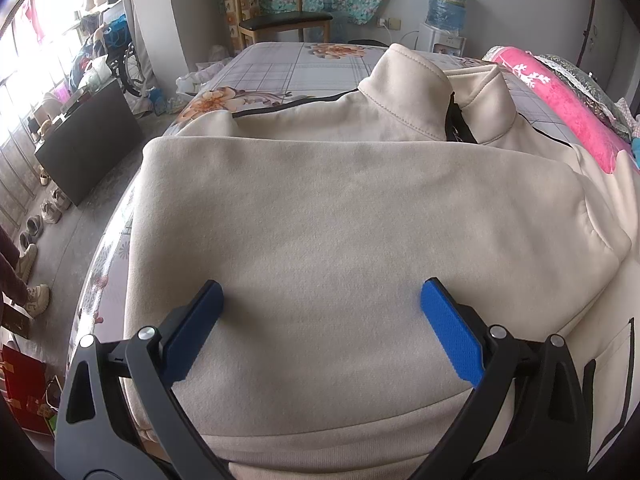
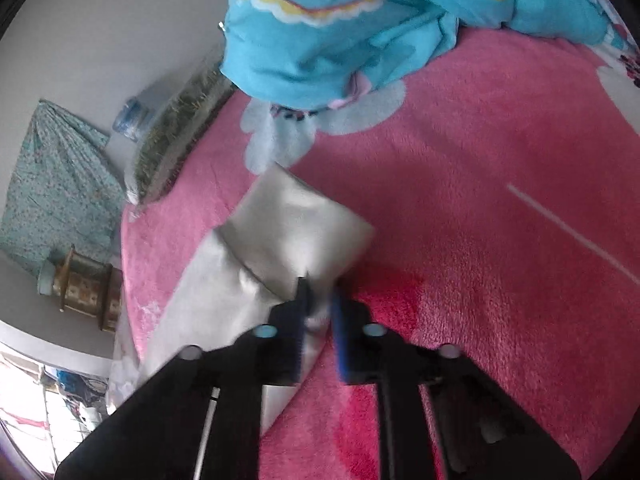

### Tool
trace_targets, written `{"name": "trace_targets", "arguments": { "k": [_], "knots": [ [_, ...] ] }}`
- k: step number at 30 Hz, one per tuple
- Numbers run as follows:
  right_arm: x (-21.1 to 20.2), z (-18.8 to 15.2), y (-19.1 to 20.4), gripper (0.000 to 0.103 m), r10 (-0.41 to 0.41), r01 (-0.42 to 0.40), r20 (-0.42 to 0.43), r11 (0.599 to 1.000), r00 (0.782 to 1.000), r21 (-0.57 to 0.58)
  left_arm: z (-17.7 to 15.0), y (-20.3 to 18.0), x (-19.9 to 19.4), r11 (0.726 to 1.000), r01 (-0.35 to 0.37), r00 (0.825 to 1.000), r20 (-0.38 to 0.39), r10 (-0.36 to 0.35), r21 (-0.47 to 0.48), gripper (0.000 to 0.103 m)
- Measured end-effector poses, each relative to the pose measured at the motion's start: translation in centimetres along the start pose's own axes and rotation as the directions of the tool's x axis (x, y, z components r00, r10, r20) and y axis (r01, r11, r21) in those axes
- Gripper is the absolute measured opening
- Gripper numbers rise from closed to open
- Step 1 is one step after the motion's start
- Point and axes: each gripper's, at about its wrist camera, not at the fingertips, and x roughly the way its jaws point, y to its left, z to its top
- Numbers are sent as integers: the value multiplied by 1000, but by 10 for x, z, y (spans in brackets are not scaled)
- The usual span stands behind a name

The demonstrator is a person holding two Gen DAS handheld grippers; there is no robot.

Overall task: Fold large clothes
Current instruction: 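Lift the sleeve with the right gripper and lay it across the jacket, release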

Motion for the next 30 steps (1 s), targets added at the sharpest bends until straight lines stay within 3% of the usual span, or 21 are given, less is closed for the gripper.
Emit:
{"name": "trace_targets", "arguments": {
  "k": [6, 13, 15, 20, 23, 25, 26, 30],
  "knots": [
    [-61, -7, 66, 9, 59, -41, 99, 984, 993, -172, 1, -2, -1, 1000, -3, 1000, 2, 3, 3, 97],
    [-148, -47, 191, 8, 219, -136, 151, 894, 964, -426, 4, -4, -2, 1000, -4, 1000, -18, 4, -6, 96],
    [-173, -71, 230, 8, 269, -161, 152, 851, 951, -500, 5, 2, -6, 999, -3, 999, -34, 1, -37, 96],
    [-206, -138, 311, 8, 377, -230, 109, 743, 920, -628, 1, 29, -43, 990, 82, 996, -6, -84, -115, 95],
    [-217, -194, 358, 8, 435, -272, 58, 655, 899, -705, -8, 48, -65, 984, 129, 992, 12, -129, -123, 95],
    [-219, -230, 381, 8, 465, -306, 11, 600, 885, -739, -17, 63, -76, 979, 160, 987, 14, -159, -123, 88],
    [-220, -254, 395, 8, 481, -329, -21, 565, 876, -757, -23, 71, -81, 976, 180, 984, 13, -180, -125, 80],
    [-207, -344, 435, 8, 506, -408, -160, 427, 847, -807, -44, 105, -93, 949, 275, 961, 31, -273, -154, 69]
  ]
}}
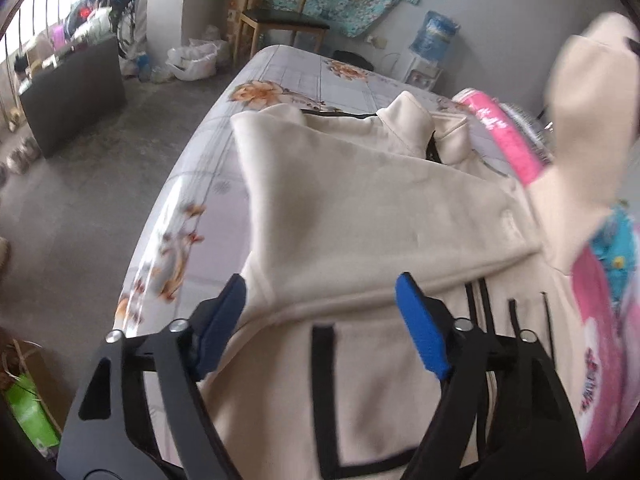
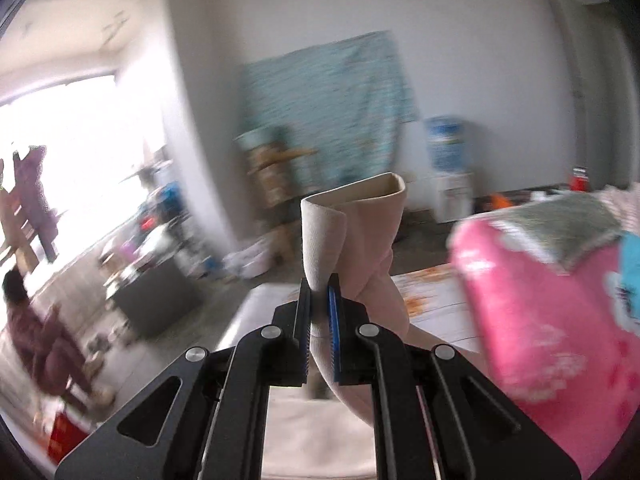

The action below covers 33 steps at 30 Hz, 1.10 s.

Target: Fold large clothes

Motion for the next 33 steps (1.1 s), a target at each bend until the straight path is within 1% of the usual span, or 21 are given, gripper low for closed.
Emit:
{"name": "trace_targets", "arguments": {
  "k": [1, 3, 4, 5, 7, 8, 9, 10, 12, 15, 16, 18, 19, 21, 22, 24, 26, 28, 31, 32, 33],
  "knots": [
    [20, -16, 29, 8, 43, -45, -33, 998, 999, -50, -4, 8, -5, 1000, 23, 1000, 5, -23, -5, 69],
    [47, -44, 66, 9, 80, -91, -98, 990, 992, -110, -9, 20, -11, 998, 54, 998, 20, -54, -13, 68],
    [63, -60, 81, 10, 108, -128, -153, 984, 982, -127, -11, 26, -13, 998, 63, 998, 25, -62, -18, 67],
    [85, -85, 96, 11, 142, -177, -236, 975, 961, -134, -13, 32, -16, 997, 77, 997, 30, -76, -27, 67],
    [115, -122, 109, 28, 167, -230, -371, 964, 913, -134, -15, 39, -18, 994, 100, 995, 33, -99, -42, 67],
    [125, -136, 110, 30, 163, -238, -415, 962, 895, -134, -16, 43, -18, 992, 113, 993, 33, -111, -53, 66],
    [128, -144, 108, 31, 160, -239, -436, 962, 886, -132, -15, 46, -19, 991, 117, 993, 34, -116, -59, 65],
    [130, -150, 99, 31, 159, -238, -451, 963, 878, -124, -14, 47, -18, 991, 118, 993, 35, -116, -61, 64],
    [122, -151, 70, 33, 159, -222, -454, 971, 877, -89, -10, 46, -16, 992, 116, 993, 39, -114, -50, 58],
    [101, -141, 21, 45, 103, -147, -422, 987, 901, -72, 2, 41, -9, 993, 112, 993, 46, -110, -36, 52],
    [90, -136, -7, 47, 57, -92, -405, 993, 912, -69, 8, 40, -5, 993, 111, 993, 46, -109, -34, 52],
    [79, -134, -44, 49, -17, -5, -394, 998, 919, -55, 20, 34, 8, 996, 87, 995, 41, -86, -31, 50],
    [71, -132, -77, 49, -80, 74, -393, 997, 916, -30, 25, 32, 14, 998, 65, 997, 37, -64, -27, 49],
    [67, -132, -125, 49, -144, 170, -398, 985, 906, 31, 36, 26, 31, 1000, 16, 999, 29, -16, -9, 43],
    [63, -134, -155, 49, -166, 220, -410, 972, 897, 87, 40, 24, 38, 1000, -8, 1000, 25, 8, 0, 42],
    [65, -141, -192, 49, -176, 271, -440, 949, 881, 164, 47, 20, 53, 998, -54, 998, 11, 54, 13, 37],
    [80, -150, -216, 49, -168, 295, -470, 932, 866, 209, 50, 19, 68, 994, -107, 994, -13, 107, 25, 36],
    [95, -158, -235, 49, -143, 302, -495, 918, 857, 258, 51, 19, 76, 992, -126, 992, -24, 126, 27, 35],
    [111, -167, -246, 48, -82, 270, -509, 913, 857, 306, 49, 16, 75, 988, -146, 989, -4, 146, 56, 31],
    [117, -169, -247, 43, -70, 256, -511, 918, 857, 303, 48, 14, 75, 986, -150, 989, 2, 151, 67, 27],
    [124, -170, -245, 27, -64, 244, -517, 926, 854, 289, 47, 12, 75, 984, -159, 987, 14, 159, 82, 23]
  ]
}}
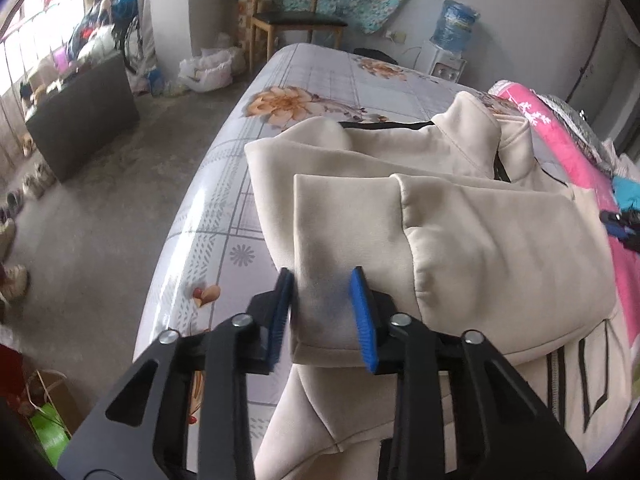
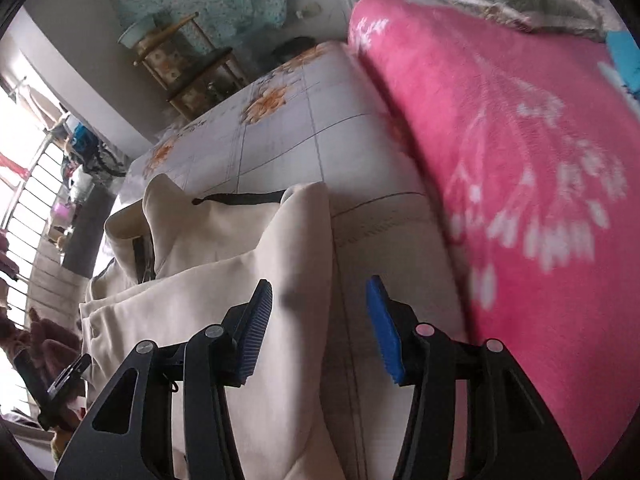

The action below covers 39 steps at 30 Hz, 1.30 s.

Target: Fold large clothes

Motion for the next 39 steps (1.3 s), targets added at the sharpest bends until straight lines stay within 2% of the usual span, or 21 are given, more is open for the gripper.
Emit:
{"name": "trace_targets", "arguments": {
  "k": [1, 3, 6, 9, 11, 13, 15, 17, 18, 20, 21, 22, 25, 27, 29, 31, 32, 33, 34, 35, 39],
  "knots": [
    [3, 1, 3, 13, -8, 8, 3, 1000, 1000, -17, -1, -3, -1, 1000, -13, 1000, 11, 12, 18, 20],
    [1, -1, 10, 7, -8, 9, 36, 999, 999, -45, -1, -7, -2, 999, -26, 999, 27, 25, 42, 12],
    [-12, 0, 11, 6, 21, -18, 94, 999, 995, -37, -2, -12, -9, 998, -21, 999, 51, 18, 67, 9],
    [-22, -1, 0, 5, 61, -62, 134, 998, 989, 3, 1, -15, -30, 997, 45, 993, 109, -52, 64, 9],
    [-17, -2, -8, 5, 45, -49, 138, 998, 989, 28, 3, -17, -28, 997, 59, 993, 98, -64, 56, 9],
    [-6, -3, -19, 6, 58, -67, 105, 994, 993, 82, 3, -16, -15, 998, 31, 998, 57, -34, 53, 9],
    [-7, -5, -24, 7, 73, -81, 87, 992, 994, 95, 1, -10, -1, 999, 16, 1000, 22, -17, 29, 12],
    [-23, -10, -19, 12, 34, -39, 103, 998, 994, 46, 1, -5, -1, 999, 37, 999, 23, -37, -1, 14],
    [-33, -15, -14, 16, 16, -16, 112, 1000, 994, 2, 1, -2, -4, 999, 45, 999, 23, -45, -12, 16],
    [-60, -30, 0, 33, -3, 18, 133, 993, 991, -115, 1, 1, -8, 998, 55, 998, 28, -54, -17, 16],
    [-72, -40, 8, 42, -9, 33, 139, 985, 990, -172, 1, 2, -12, 998, 55, 998, 30, -55, -16, 17],
    [-81, -51, 17, 45, -12, 45, 136, 970, 991, -239, 2, 4, -17, 998, 54, 998, 38, -53, -17, 17],
    [-99, -100, 45, 51, -33, 64, 77, 889, 996, -453, 3, 4, -40, 997, 76, 993, 96, -75, -13, 18],
    [-96, -124, 55, 51, -85, 99, 52, 843, 995, -528, 1, -2, -52, 995, 100, 987, 126, -100, 10, 20],
    [-85, -146, 63, 51, -147, 137, 31, 794, 989, -593, 0, -12, -50, 991, 127, 986, 100, -130, 43, 21],
    [-70, -160, 67, 51, -216, 192, 41, 748, 975, -635, -1, -21, -39, 991, 120, 991, 54, -123, 55, 21],
    [-65, -165, 67, 51, -235, 207, 43, 737, 971, -644, -3, -24, -33, 992, 114, 993, 37, -116, 61, 21],
    [-59, -168, 67, 37, -277, 248, 61, 715, 959, -654, -5, -28, -25, 992, 108, 994, 21, -110, 72, 21],
    [-57, -170, 65, 11, -324, 298, 87, 692, 942, -657, -7, -30, -18, 992, 97, 995, 7, -98, 77, 21],
    [-55, -169, 61, 7, -361, 348, 117, 682, 925, -643, -11, -31, -13, 993, 88, 996, -3, -88, 79, 20],
    [-83, -160, 49, 6, -318, 364, 182, 751, 931, -551, -17, -32, -14, 992, 95, 995, 0, -95, 86, 19]
  ]
}}
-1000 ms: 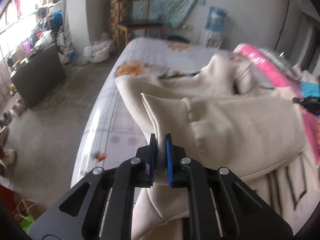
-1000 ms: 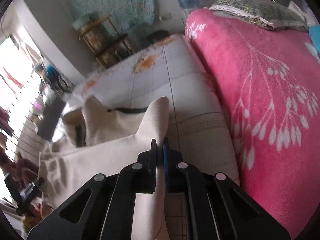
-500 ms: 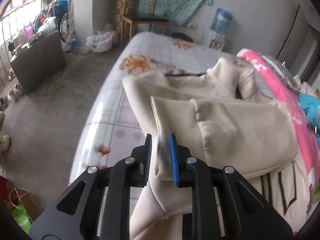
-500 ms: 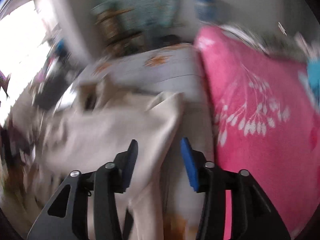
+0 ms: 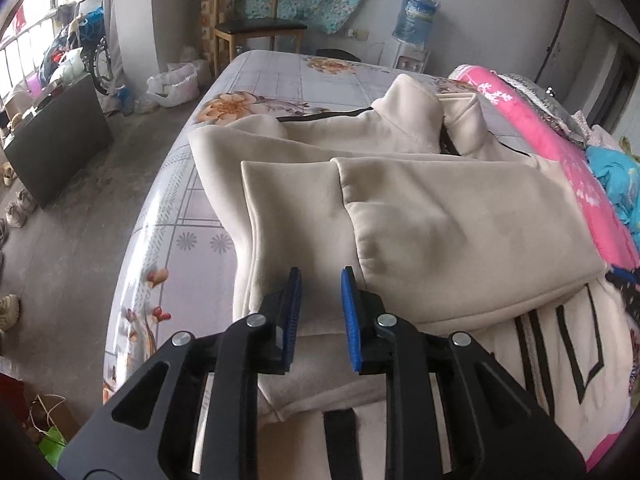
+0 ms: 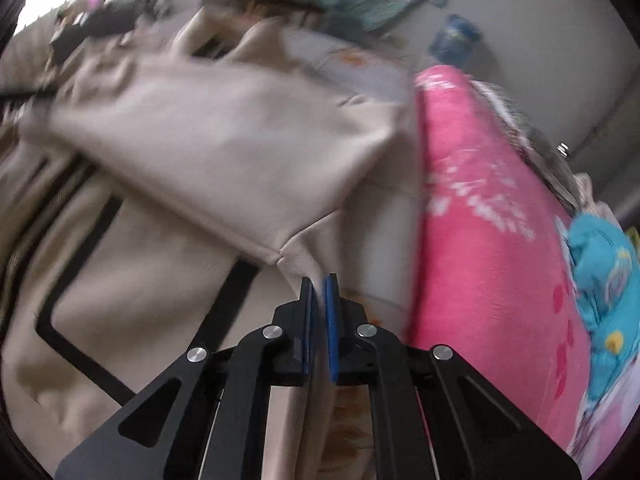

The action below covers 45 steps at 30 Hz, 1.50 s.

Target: Fold large clothes

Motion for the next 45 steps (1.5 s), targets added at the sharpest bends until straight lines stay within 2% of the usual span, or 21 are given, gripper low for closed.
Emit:
{"name": "trace_targets", "arguments": {
  "k": [3, 5, 8, 11, 12, 13, 14, 16, 20, 23, 25, 26, 28, 30, 32, 33, 35, 36, 37, 40, 45],
  "knots": [
    [12, -5, -6, 6, 13, -12, -24, 1000, 1000, 22, -6, -1, 1, 1000, 10, 1000, -10, -10, 8, 19],
    [25, -11, -2, 6, -4, 4, -45, 1000, 999, -5, -8, -2, 3, 1000, 1, 1000, -7, -1, 18, 19],
    [20, -12, 0, 7, -26, 25, -29, 1000, 999, -17, -9, 0, 1, 1000, 12, 1000, -6, -12, 4, 19],
    [6, -11, -8, 19, 10, -10, -39, 1000, 999, 5, -7, 3, -9, 999, 46, 999, 11, -46, -5, 19],
    [-1, -11, -10, 27, 17, -17, -36, 1000, 999, 8, -6, 4, -16, 999, 54, 998, 34, -54, 1, 19],
    [-12, -10, -13, 35, 22, -22, -20, 1000, 1000, 11, -6, 5, -20, 998, 60, 997, 49, -61, 6, 19],
    [-20, -8, -14, 39, 30, -30, -1, 999, 1000, 16, -4, 6, -24, 998, 69, 996, 64, -70, 10, 19],
    [-35, -3, -19, 48, 89, -92, 55, 994, 995, 52, -2, 6, -22, 998, 57, 997, 59, -57, 11, 19],
    [-32, 17, -20, 50, 234, -249, 116, 959, 965, 139, -2, 12, 1, 1000, 10, 1000, -11, -10, -23, 19],
    [-4, 34, -8, 50, 270, -285, 109, 944, 957, 166, -3, 14, 1, 999, 12, 1000, -2, -12, -41, 19],
    [17, 40, -1, 50, 272, -282, 77, 941, 959, 190, -5, 14, 1, 999, 9, 1000, 2, -9, -41, 19],
    [36, 42, 3, 50, 247, -249, 35, 948, 968, 197, -6, 15, 0, 999, 9, 1000, 5, -9, -41, 19],
    [61, 40, 7, 49, 233, -216, -57, 953, 971, 212, -7, 17, 0, 999, 16, 1000, 3, -16, -46, 19],
    [60, 39, 7, 49, 235, -215, -59, 947, 970, 239, -6, 19, -4, 998, 27, 1000, -1, -27, -63, 19],
    [38, 38, 5, 49, 224, -208, -36, 945, 974, 253, -5, 21, -18, 997, 27, 1000, 8, -26, -71, 21],
    [25, 34, 4, 49, 238, -225, -17, 938, 971, 265, -6, 22, -25, 997, 18, 1000, 17, -17, -72, 29],
    [1, 21, 0, 51, 263, -256, 14, 924, 965, 285, -14, 25, -52, 997, 14, 998, 61, -9, -70, 37],
    [-9, 13, -2, 55, 269, -264, 26, 917, 963, 299, -19, 27, -64, 997, 16, 997, 77, -10, -71, 39],
    [-21, 1, -5, 59, 275, -272, 37, 908, 961, 319, -24, 29, -73, 997, 15, 996, 84, -9, -74, 40],
    [-42, -34, -7, 62, 290, -284, 39, 887, 956, 363, -56, 36, -105, 995, 8, 996, 94, 1, -96, 44],
    [-65, -87, -4, 66, 236, -222, 16, 886, 972, 408, -116, 42, -137, 991, -35, 997, 69, 44, -130, 47]
  ]
}}
